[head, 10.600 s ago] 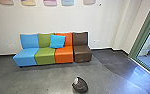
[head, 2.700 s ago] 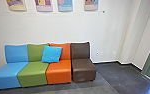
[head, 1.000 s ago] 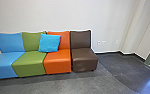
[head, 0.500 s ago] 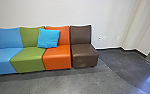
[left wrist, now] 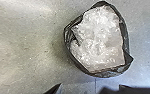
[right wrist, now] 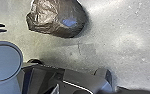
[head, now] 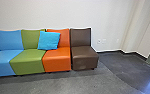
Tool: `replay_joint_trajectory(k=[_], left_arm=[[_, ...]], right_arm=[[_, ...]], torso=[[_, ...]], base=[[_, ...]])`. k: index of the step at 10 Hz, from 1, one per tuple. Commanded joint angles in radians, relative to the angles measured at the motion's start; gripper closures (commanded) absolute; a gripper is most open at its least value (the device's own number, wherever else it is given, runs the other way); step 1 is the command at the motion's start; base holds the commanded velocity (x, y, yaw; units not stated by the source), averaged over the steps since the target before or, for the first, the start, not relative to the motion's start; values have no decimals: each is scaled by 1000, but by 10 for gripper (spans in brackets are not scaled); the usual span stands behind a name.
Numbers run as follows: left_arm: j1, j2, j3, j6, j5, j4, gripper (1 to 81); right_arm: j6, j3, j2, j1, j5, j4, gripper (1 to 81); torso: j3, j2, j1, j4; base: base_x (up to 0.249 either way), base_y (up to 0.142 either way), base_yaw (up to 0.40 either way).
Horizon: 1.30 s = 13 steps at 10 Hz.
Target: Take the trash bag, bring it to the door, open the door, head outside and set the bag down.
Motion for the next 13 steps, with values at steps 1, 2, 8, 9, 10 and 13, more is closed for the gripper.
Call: replay_joint_trajectory(k=[1, 2, 8, 9, 10, 13], left_arm=[[-137, 4, -12, 0, 91, -25, 10], [-143, 21, -14, 0, 91, -25, 10], [-264, 63, -17, -43, 150, -23, 10], [-276, 73, -17, -51, 153, -21, 10], [-290, 81, -17, -51, 153, -21, 10], [-313, 132, -29, -51, 153, -20, 10]], right_arm=[[0, 11, -46, 74, -55, 24, 10], [0, 10, -41, 74, -55, 24, 10], [-2, 0, -15, 71, -57, 24, 10], [-2, 0, -13, 71, -57, 24, 10], [-2, 0, -13, 69, -57, 24, 10], [0, -3, -13, 71, -57, 24, 10]], torso=[[-50, -97, 63, -22], [-94, -126, 81, -24], [-138, -306, 194, -14], [-148, -335, 212, -14], [-151, -369, 233, -14], [-151, -476, 299, -14]], base=[[0, 0, 0], [0, 0, 0], [0, 0, 0], [0, 0, 0], [0, 0, 0], [0, 0, 0]])
